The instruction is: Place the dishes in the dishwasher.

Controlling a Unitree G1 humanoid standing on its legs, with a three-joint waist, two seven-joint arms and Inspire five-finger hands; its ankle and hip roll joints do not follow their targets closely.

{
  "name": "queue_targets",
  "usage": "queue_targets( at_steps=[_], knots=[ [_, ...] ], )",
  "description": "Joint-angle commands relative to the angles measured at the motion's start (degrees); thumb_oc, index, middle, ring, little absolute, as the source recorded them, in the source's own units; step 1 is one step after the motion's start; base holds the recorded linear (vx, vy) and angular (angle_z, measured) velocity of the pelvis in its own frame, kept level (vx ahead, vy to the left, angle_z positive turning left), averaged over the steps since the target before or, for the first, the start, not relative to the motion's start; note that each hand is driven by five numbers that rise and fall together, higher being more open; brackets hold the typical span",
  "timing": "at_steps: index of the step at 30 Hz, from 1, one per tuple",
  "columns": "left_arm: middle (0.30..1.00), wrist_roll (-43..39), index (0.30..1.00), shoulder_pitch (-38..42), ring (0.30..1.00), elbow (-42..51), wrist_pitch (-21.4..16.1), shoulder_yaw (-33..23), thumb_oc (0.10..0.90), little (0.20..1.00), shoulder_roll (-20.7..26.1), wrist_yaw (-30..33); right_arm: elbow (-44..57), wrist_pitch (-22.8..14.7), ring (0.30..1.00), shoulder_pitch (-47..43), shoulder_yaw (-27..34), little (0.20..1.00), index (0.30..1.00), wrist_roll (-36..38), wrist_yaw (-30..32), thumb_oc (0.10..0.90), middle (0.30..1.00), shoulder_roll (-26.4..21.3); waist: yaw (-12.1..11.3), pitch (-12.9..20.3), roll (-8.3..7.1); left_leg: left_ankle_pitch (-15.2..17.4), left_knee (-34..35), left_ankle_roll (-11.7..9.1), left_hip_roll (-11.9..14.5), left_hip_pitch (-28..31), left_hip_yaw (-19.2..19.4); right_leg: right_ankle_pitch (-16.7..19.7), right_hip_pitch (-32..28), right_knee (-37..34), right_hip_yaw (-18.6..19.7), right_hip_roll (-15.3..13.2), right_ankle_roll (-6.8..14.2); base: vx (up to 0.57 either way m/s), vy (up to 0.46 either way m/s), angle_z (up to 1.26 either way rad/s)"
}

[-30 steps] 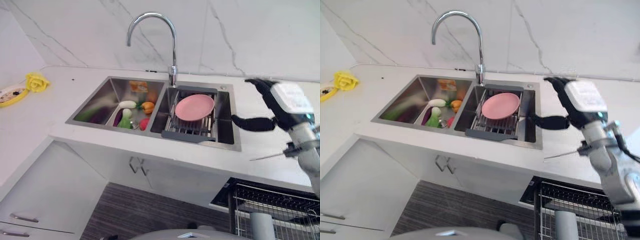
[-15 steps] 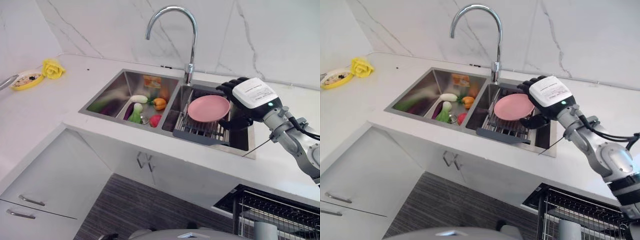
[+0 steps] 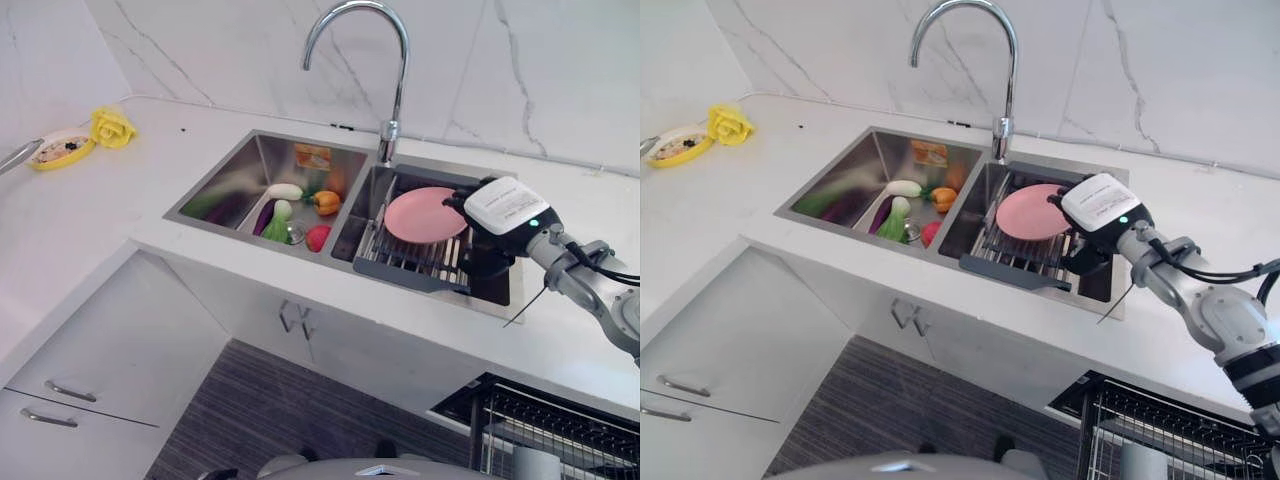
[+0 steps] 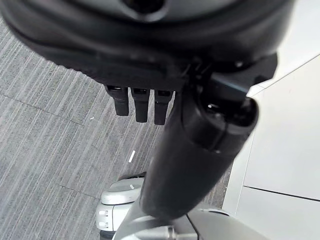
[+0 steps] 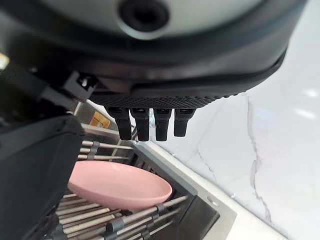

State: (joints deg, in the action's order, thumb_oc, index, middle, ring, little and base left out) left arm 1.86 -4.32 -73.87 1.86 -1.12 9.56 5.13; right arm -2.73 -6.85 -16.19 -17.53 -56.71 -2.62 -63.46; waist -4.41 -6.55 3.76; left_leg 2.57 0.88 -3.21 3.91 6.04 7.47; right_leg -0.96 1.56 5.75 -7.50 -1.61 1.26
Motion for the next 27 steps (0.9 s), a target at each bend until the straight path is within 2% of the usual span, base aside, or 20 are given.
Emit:
queue_targets(
  at_steps=[1, 6, 12, 15, 22, 23, 24, 25, 26, 27],
  knots=[
    [0.900, 0.6, 0.900, 0.1, 0.900, -1.5, 0.0, 2.0, 0.800, 0.900, 2.7, 0.2, 0.4, 3.9, 0.900, -8.2, -0.3, 0.900, 0.900, -2.9, 3.2, 0.800, 0.900, 1.3, -1.6, 3.1, -5.41, -3.6, 4.1, -3.0, 2.3, 0.4, -0.2, 2.8, -9.2, -9.7, 0.4, -9.5, 9.7, 0.01, 0.004, 0.04],
    [0.900, 0.1, 0.900, -0.3, 0.900, -1.4, -0.1, 2.0, 0.800, 0.900, 2.7, 0.6, -3.4, 6.1, 0.900, -7.9, -0.1, 0.900, 0.900, -5.3, 5.4, 0.800, 0.900, 4.2, -2.2, 2.9, -5.26, -3.6, 4.1, -2.9, 2.1, -0.1, -0.7, 2.8, -9.4, -9.8, -0.4, -9.9, 9.8, 0.00, 0.000, 0.00],
    [0.900, -0.1, 0.900, -0.3, 0.900, -1.7, 0.0, 1.7, 0.800, 0.900, 2.9, 1.0, -5.1, 7.6, 0.900, -8.1, 0.5, 0.900, 0.900, -6.0, 7.0, 0.800, 0.900, 5.5, -2.7, 2.7, -5.39, -3.7, 4.1, -2.9, 2.0, -0.7, -1.2, 2.8, -9.2, -9.9, -0.8, -10.0, 9.8, 0.00, -0.002, 0.03],
    [0.900, 0.0, 0.900, -0.5, 0.900, -1.9, 0.1, 1.0, 0.800, 0.900, 3.2, 1.4, -3.3, 8.6, 0.900, -7.1, 3.6, 0.900, 0.900, -3.9, 8.4, 0.800, 0.900, 5.6, -3.1, 2.5, -5.52, -4.0, 4.1, -3.0, 1.9, -1.4, -1.8, 2.8, -9.1, -10.0, -1.5, -10.1, 9.7, 0.00, -0.002, 0.08],
    [0.900, 0.3, 0.900, -0.6, 0.900, -2.0, 0.1, -0.1, 0.800, 0.900, 3.6, 1.1, 2.7, 7.6, 0.900, -3.7, 9.7, 0.900, 0.900, 1.0, 7.5, 0.800, 0.900, 1.5, -3.4, 2.5, -6.07, -4.1, 4.1, -3.1, 1.8, -2.2, -2.9, 2.8, -9.3, -10.1, -3.1, -10.2, 9.8, 0.01, 0.000, 0.14],
    [0.900, 0.5, 0.900, -0.9, 0.900, -1.9, 0.1, -0.3, 0.800, 0.900, 3.8, 0.8, 4.8, 6.9, 0.900, -2.5, 11.8, 0.900, 0.900, 3.9, 6.6, 0.800, 0.900, -0.7, -3.4, 2.6, -6.35, -4.1, 4.1, -3.1, 1.8, -2.2, -3.1, 2.8, -9.4, -10.1, -3.4, -10.2, 9.8, 0.05, -0.004, 0.15],
    [0.900, 0.5, 0.900, -0.9, 0.900, -2.0, 0.2, -0.3, 0.800, 0.900, 3.8, 0.8, 4.9, 6.9, 0.900, -2.3, 11.9, 0.900, 0.900, 3.9, 6.6, 0.800, 0.900, -0.7, -3.4, 2.7, -6.37, -3.4, 4.1, -3.2, 1.8, -2.0, -3.1, 2.3, -9.8, -10.2, -3.4, -10.2, 9.9, 0.00, 0.000, 0.00],
    [0.900, 0.5, 0.900, -0.8, 0.900, -1.9, 0.1, -0.2, 0.800, 0.900, 3.8, 0.8, 4.9, 6.9, 0.900, -2.3, 12.0, 0.900, 0.900, 3.9, 6.6, 0.800, 0.900, -0.7, -3.4, 2.6, -6.35, -4.1, 4.1, -3.1, 1.8, -2.2, -3.1, 2.8, -9.4, -10.1, -3.4, -10.2, 9.8, 0.04, -0.006, 0.04],
    [0.900, 0.7, 0.900, -0.9, 0.900, -2.0, 0.2, -0.5, 0.800, 0.900, 3.8, 0.5, 5.9, 6.5, 0.900, -1.6, 12.7, 0.900, 0.900, 4.7, 5.9, 0.800, 0.900, -2.1, -3.4, 2.8, -6.55, -3.4, 4.1, -3.2, 1.8, -1.9, -3.1, 2.3, -9.7, -10.2, -3.4, -10.2, 9.9, -0.03, 0.005, 0.01],
    [0.900, 0.7, 0.900, -0.9, 0.900, -1.9, 0.3, -0.5, 0.800, 0.900, 3.9, 0.4, 6.7, 6.1, 0.900, -1.4, 13.1, 0.900, 0.900, 5.3, 5.1, 0.800, 0.900, -3.1, -3.3, 2.7, -6.65, -4.0, 4.1, -3.1, 1.7, -2.1, -3.0, 2.8, -9.4, -10.1, -3.3, -10.2, 9.8, 0.04, -0.003, -0.02]
  ],
)
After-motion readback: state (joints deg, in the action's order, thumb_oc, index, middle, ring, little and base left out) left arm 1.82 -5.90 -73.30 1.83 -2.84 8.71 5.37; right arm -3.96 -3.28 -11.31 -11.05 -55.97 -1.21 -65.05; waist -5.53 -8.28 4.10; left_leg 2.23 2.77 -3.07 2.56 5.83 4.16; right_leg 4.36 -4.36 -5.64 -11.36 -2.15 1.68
